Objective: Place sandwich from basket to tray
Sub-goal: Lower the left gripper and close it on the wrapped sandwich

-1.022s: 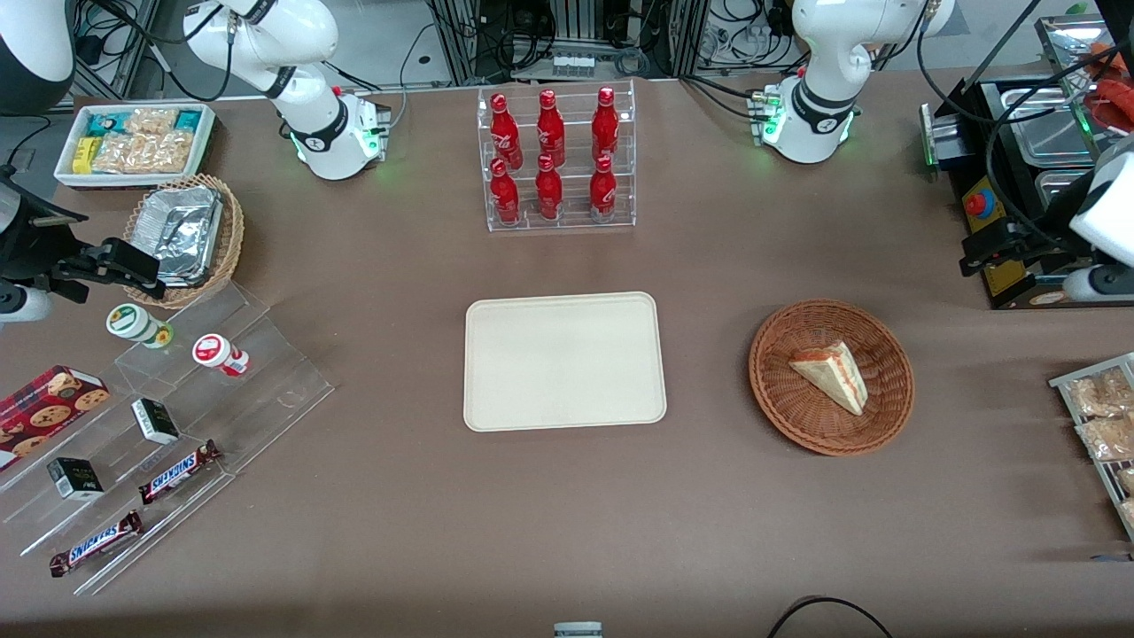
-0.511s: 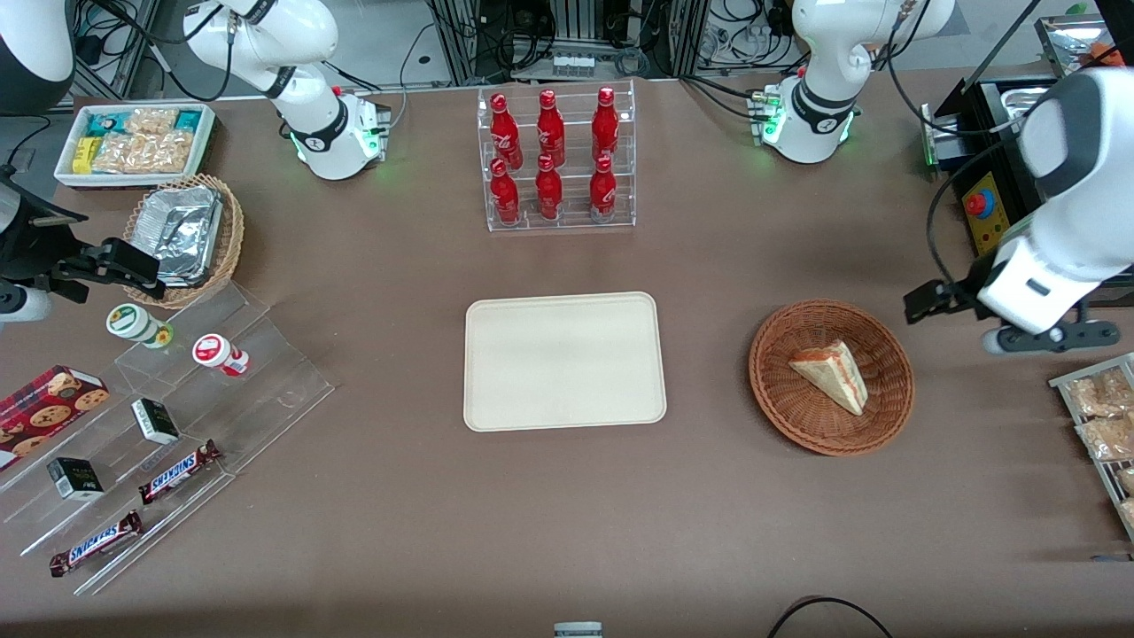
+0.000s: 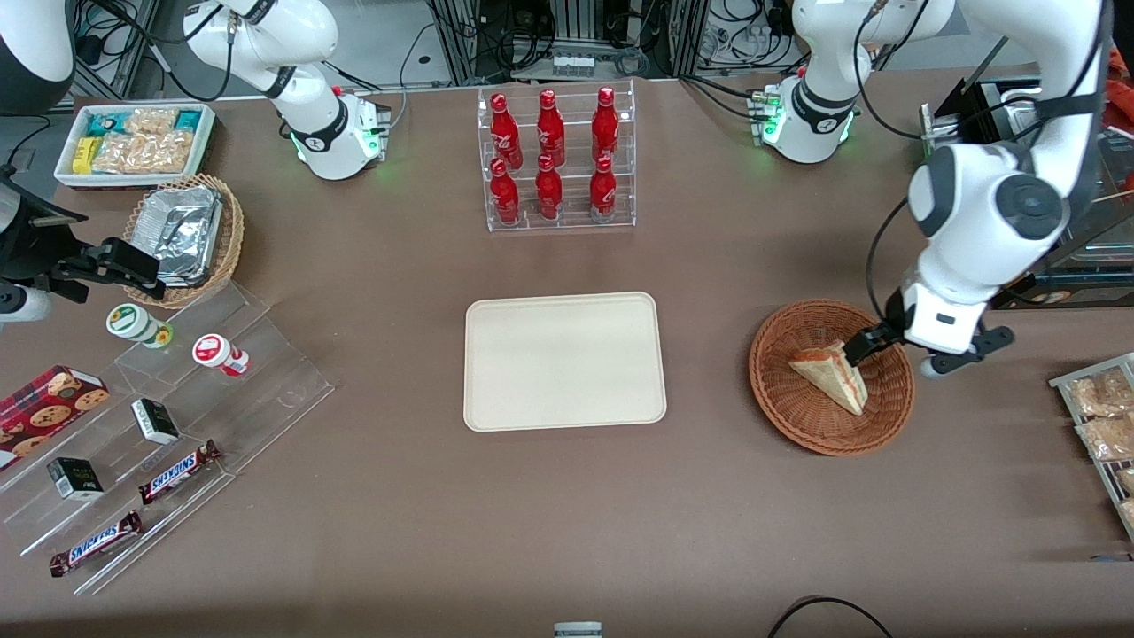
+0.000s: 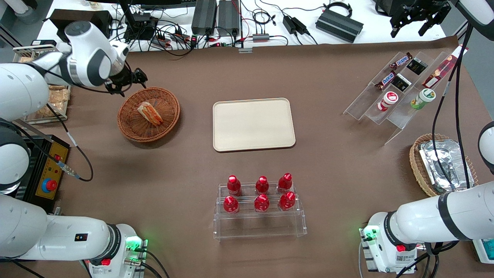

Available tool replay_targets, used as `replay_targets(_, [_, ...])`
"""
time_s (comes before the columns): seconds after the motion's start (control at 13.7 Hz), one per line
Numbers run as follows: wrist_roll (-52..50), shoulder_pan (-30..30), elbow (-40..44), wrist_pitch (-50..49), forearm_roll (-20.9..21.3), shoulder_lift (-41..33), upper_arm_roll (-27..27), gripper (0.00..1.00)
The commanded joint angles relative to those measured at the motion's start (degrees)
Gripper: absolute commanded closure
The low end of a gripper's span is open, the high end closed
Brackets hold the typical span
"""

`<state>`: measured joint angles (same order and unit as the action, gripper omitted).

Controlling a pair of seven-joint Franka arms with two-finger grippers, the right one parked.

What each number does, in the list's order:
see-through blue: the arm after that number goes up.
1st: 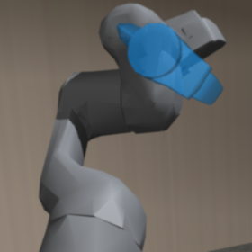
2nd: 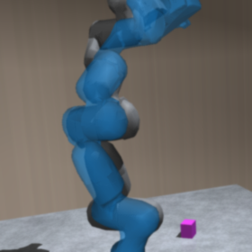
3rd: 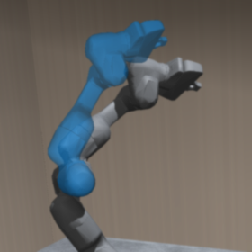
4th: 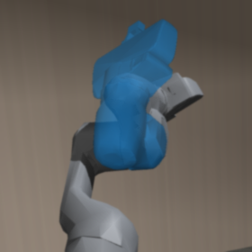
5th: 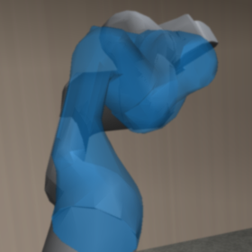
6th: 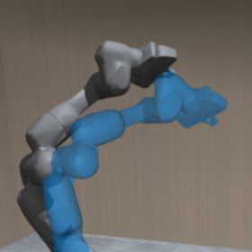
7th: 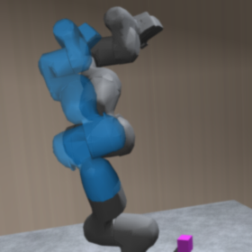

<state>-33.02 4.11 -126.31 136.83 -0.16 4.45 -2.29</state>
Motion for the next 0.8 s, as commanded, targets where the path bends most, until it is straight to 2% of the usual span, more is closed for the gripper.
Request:
replay_targets(0.0, [-5.0,0.8,-1.5,1.4,1.0,0.9,0.2,0.0])
replay_targets(0.22, [-9.6,0.8,-1.7,3.3,1.0,3.7,0.2,0.0])
replay_targets(0.73, [-13.1,0.8,-1.7,9.6,1.0,9.4,0.2,0.0])
